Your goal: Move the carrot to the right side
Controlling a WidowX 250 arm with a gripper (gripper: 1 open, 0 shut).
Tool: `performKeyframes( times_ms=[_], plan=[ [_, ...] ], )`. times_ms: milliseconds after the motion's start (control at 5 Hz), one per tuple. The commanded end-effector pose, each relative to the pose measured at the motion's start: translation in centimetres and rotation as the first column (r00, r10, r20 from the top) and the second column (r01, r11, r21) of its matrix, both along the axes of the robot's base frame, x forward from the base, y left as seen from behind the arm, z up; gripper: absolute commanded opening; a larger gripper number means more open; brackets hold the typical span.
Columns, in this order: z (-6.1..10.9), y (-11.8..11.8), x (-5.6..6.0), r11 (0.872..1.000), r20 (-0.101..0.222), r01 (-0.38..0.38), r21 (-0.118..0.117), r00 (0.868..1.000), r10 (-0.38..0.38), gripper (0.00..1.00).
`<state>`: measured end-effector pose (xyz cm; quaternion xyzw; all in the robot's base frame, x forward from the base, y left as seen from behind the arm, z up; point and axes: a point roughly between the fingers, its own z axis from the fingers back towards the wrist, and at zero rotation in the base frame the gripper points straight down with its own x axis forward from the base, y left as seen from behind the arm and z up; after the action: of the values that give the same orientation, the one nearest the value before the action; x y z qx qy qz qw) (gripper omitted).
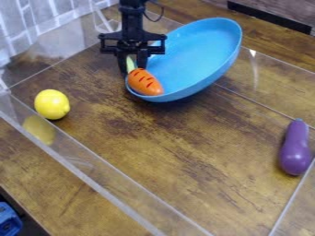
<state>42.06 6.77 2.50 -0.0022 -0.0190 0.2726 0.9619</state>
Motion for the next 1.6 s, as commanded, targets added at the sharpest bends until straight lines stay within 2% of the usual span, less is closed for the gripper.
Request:
performKeyframes(
  times_ms=[0, 400, 800, 1000, 1400],
  plan=[
    [1.3, -0.8, 1.0, 1.000, 0.035, 0.023, 0.018, 0.999, -0.024, 0.00],
    [3.5, -1.4, -0.1, 0.999, 0.045, -0.028, 0.040, 0.999, 0.026, 0.00],
    [4.4, -3.6, -1.2, 0.995, 0.058, 0.078, 0.055, 0.995, -0.081, 0.00],
    [4.7, -4.4, -1.7, 0.989, 0.060, 0.131, 0.065, 0.989, -0.135, 0.00],
    [6.4, -5.7, -3.6, 0.991, 0.068, 0.094, 0.097, 0.993, -0.100, 0.00]
  ],
)
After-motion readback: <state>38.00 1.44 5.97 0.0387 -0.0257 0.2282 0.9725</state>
